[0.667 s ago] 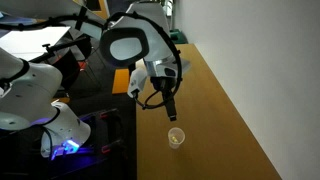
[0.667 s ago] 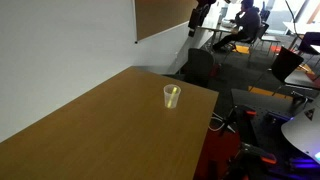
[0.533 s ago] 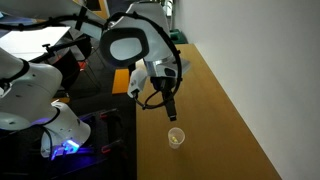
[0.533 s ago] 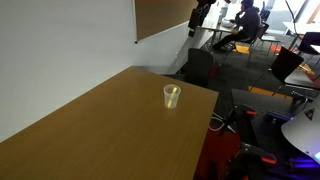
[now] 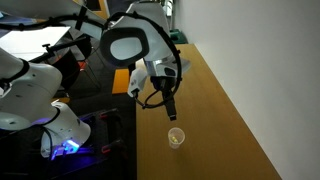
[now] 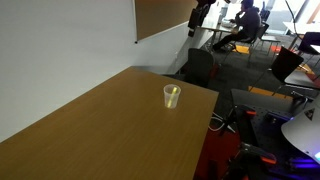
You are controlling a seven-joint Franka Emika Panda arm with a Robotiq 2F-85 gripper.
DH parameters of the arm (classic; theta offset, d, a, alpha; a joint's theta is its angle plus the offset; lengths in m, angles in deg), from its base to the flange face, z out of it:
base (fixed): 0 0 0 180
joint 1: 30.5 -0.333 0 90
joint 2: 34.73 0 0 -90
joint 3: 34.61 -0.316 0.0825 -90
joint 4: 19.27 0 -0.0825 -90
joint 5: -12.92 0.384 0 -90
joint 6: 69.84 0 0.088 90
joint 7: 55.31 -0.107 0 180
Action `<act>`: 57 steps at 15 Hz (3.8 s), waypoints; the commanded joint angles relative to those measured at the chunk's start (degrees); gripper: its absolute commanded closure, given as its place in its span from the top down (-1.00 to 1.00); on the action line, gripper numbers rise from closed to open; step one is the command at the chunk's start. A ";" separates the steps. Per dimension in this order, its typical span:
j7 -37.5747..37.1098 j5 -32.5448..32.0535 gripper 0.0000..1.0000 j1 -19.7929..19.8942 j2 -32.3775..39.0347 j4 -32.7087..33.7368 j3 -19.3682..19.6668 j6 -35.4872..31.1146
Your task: Pick the marker from the cup and put it on the table
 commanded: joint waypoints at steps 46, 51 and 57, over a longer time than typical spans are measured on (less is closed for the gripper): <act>-121.20 -0.08 1.00 -12.53 33.34 20.10 3.94 2.59; -119.00 0.54 1.00 -13.07 35.32 20.86 5.64 3.18; -122.39 1.19 1.00 -14.33 37.42 22.25 6.47 4.11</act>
